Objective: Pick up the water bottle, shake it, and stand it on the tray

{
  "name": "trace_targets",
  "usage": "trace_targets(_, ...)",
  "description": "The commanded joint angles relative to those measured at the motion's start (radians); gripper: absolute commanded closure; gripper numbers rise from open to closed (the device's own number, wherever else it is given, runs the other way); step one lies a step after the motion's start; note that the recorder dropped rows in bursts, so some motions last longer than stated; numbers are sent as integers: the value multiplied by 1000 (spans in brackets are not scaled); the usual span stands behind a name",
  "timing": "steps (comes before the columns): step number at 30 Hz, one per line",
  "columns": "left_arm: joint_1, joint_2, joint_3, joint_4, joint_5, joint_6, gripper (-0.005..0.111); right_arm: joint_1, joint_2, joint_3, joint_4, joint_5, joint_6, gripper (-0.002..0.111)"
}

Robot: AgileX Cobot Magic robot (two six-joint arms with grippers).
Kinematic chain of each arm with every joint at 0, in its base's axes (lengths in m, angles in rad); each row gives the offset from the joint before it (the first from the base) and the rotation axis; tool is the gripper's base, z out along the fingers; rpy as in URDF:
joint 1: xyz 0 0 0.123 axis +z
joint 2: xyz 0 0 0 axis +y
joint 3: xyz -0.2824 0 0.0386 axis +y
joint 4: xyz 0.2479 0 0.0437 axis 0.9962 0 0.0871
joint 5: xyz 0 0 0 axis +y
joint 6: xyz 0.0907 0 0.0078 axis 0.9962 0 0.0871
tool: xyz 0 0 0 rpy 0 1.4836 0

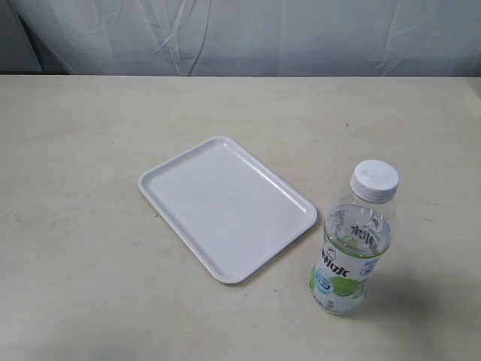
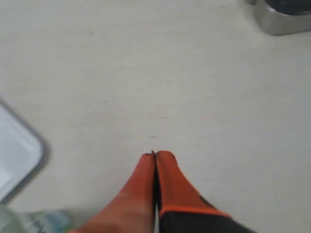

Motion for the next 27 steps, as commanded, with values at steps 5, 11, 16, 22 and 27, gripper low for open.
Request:
trace_targets(5, -2, -5, 4, -2, -10, -3, 106, 166, -218, 197, 477, 24, -202, 109)
trace_targets(11, -2, -5, 4, -2, -10, -3, 106, 186, -221, 330, 571, -41, -270, 109)
trace_targets(16, -2, -5, 4, -2, -10, -3, 106, 186, -221, 341, 620, -58, -324, 109)
trace_targets(22, -2, -5, 4, -2, -10, -3, 106, 186, -212, 341, 819, -71, -661, 109)
trace_targets(27, -2, -5, 4, -2, -10, -3, 106, 186, -153, 343, 874, -68, -745, 109)
